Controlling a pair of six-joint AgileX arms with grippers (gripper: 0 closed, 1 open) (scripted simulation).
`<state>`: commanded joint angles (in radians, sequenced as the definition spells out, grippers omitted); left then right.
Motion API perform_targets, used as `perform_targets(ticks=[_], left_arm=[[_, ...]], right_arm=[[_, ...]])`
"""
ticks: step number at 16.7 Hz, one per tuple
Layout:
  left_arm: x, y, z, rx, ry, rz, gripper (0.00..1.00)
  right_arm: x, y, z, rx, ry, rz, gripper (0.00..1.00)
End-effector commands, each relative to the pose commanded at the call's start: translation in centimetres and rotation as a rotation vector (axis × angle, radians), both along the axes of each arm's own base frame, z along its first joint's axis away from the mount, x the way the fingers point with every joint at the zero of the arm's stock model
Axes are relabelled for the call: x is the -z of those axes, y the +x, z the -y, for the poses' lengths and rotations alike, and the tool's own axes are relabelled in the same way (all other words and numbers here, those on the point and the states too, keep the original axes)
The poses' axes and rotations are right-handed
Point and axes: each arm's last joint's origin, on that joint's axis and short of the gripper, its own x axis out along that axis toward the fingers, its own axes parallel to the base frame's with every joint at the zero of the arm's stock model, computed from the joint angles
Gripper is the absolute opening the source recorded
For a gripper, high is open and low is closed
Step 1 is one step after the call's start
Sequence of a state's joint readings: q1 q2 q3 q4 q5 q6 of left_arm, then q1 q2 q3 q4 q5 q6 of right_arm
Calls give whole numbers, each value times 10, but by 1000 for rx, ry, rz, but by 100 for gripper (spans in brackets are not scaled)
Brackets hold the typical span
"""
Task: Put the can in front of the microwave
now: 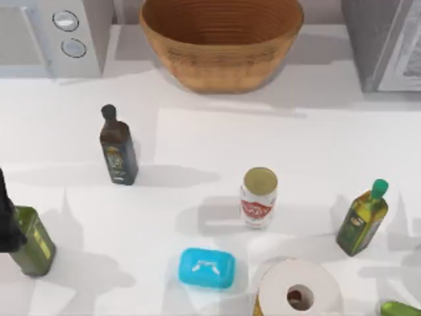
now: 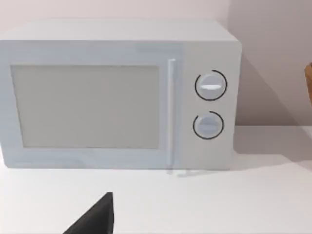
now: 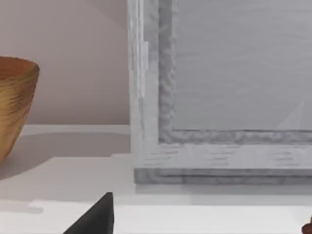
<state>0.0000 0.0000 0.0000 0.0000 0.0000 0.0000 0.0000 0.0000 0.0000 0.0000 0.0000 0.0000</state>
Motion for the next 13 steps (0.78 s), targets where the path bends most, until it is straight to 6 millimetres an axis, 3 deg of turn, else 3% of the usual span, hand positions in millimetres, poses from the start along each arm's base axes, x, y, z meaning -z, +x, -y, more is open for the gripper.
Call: perform_targets(ticks=[3, 6, 10, 13], left_arm=[[-2, 0, 1, 6, 0, -7, 100], [-20, 1, 5, 53, 0, -72, 100], [-71, 12, 18, 159, 14, -245, 100], [-118, 41, 38, 257, 48, -439, 100]], right_arm=[[0, 0, 0, 0, 0, 0, 100], [0, 0, 0, 0, 0, 0, 100], [0, 0, 0, 0, 0, 0, 100], [0, 0, 0, 0, 0, 0, 100]])
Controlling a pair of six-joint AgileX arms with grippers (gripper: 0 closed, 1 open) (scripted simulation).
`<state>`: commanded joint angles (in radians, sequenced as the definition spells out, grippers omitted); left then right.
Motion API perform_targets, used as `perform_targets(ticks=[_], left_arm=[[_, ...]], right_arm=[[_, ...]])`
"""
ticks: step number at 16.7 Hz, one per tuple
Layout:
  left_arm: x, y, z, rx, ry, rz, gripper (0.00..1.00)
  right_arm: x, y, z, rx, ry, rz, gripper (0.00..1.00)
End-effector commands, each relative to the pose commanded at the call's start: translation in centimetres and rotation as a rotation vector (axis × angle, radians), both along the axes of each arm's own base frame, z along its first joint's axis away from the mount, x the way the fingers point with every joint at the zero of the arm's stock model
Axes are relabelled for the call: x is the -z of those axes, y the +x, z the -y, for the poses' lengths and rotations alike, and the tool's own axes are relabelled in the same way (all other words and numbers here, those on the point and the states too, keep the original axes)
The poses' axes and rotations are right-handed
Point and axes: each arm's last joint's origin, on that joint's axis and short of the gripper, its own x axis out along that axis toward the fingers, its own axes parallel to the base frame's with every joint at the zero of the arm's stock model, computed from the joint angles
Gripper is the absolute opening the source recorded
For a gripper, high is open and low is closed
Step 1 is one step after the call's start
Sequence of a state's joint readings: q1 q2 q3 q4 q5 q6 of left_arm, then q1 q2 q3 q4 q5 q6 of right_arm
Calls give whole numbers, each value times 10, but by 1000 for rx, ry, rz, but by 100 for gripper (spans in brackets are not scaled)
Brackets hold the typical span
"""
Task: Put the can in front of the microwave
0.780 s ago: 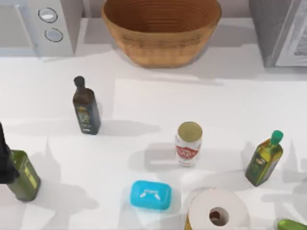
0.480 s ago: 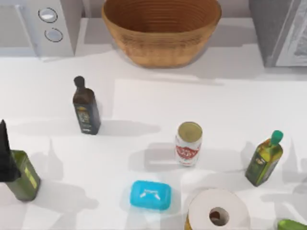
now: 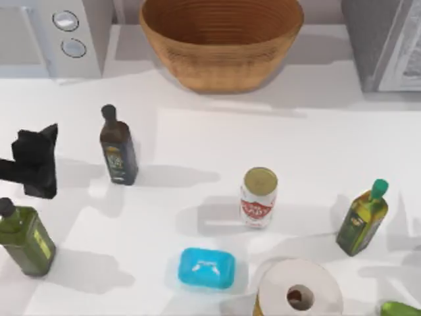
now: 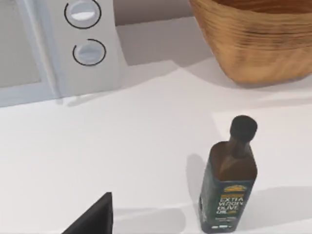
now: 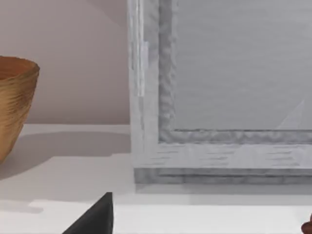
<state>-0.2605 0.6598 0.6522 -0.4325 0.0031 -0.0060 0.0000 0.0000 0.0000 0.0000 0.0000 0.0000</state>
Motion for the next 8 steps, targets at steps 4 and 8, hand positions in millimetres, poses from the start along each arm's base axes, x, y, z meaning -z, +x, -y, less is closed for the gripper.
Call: perform_targets(ticks=[4, 8], left_arm=[[-36, 67, 53, 149, 104, -318, 100], [-24, 132, 133, 285, 257, -626, 100]], right_arm=[[0, 0, 0, 0, 0, 0, 100], [0, 0, 0, 0, 0, 0, 100]])
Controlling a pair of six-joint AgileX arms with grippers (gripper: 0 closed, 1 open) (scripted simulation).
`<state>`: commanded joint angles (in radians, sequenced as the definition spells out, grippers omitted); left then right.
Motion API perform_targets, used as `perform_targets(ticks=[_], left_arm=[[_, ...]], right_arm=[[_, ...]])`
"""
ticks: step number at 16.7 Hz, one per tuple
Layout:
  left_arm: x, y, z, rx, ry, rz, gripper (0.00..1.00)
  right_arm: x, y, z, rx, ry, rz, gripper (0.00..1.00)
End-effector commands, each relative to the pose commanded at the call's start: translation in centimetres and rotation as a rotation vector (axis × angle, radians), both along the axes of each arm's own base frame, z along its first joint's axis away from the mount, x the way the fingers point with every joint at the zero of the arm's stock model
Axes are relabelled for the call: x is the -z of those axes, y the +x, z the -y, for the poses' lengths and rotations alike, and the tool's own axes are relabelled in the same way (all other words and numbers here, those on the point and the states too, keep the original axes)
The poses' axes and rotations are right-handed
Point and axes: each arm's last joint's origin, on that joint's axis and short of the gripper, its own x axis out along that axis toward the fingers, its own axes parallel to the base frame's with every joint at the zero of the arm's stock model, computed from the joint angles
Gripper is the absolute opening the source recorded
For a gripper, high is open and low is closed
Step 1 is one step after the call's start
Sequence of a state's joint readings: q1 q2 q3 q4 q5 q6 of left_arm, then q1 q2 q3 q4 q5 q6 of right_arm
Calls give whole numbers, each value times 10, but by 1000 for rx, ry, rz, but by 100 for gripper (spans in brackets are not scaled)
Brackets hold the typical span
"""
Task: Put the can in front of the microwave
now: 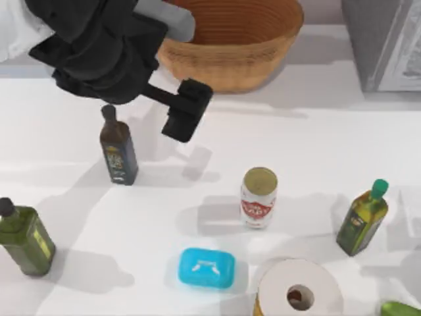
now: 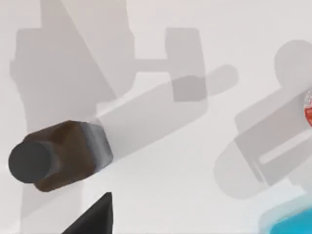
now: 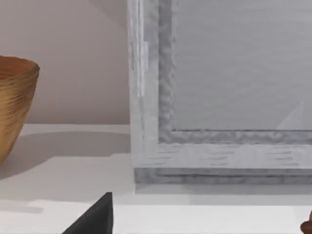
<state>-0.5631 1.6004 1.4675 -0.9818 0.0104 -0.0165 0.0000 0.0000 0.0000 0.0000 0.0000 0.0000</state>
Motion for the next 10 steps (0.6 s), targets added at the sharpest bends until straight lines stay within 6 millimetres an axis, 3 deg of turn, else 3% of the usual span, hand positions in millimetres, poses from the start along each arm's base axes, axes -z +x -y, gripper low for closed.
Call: perform_targets(ticks=[2, 5, 10], left_arm=[[17, 20, 41, 66, 78, -118, 100], [43, 33, 96, 152, 174, -237, 100], [77, 35, 155, 243, 279, -330, 100]], right_arm=[[0, 0, 0, 0, 0, 0, 100], [0, 0, 0, 0, 0, 0, 100], [0, 0, 0, 0, 0, 0, 100]])
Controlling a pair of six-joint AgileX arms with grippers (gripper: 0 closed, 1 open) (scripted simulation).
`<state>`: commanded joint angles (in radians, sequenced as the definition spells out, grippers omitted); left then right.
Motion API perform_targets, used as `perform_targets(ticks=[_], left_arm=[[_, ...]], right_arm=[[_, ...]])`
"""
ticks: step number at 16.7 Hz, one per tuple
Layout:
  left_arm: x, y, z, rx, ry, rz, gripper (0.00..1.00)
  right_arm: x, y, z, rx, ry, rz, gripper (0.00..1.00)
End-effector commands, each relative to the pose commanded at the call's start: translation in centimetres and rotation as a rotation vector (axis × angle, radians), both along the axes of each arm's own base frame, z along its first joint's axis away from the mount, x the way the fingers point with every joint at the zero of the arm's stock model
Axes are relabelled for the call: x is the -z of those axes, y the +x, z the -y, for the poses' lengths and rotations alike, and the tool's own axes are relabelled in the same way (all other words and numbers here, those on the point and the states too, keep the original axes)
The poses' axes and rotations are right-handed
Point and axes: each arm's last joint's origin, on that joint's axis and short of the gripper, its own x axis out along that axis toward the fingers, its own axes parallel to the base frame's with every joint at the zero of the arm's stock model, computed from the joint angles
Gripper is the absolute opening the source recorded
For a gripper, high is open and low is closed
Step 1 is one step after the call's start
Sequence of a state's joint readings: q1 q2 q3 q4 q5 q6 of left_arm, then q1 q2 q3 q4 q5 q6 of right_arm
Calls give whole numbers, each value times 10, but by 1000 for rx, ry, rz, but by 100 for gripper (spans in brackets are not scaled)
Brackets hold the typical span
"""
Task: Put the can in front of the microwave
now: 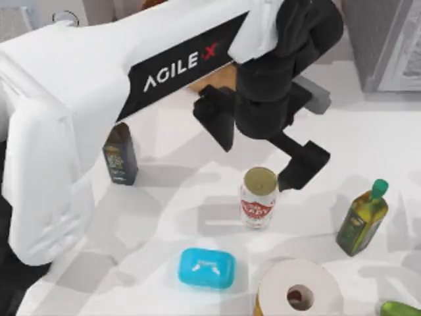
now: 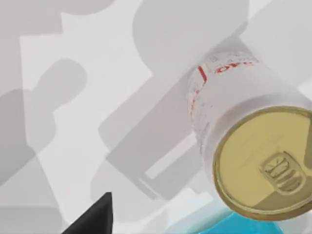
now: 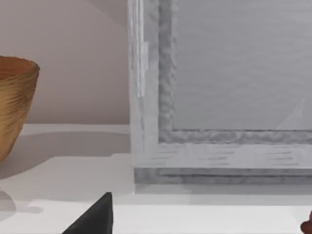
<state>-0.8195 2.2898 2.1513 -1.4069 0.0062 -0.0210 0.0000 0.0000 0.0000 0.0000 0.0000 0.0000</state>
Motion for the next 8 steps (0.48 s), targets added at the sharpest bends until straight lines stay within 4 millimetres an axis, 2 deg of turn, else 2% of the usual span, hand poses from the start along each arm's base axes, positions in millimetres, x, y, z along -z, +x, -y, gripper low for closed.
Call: perform_targets(ticks=[3, 8], left_arm=[[8, -1, 11, 18, 20, -15, 100], [9, 0, 9, 14, 19, -15, 100]], right_arm=[[0, 0, 0, 0, 0, 0, 100], [0, 0, 0, 0, 0, 0, 100]])
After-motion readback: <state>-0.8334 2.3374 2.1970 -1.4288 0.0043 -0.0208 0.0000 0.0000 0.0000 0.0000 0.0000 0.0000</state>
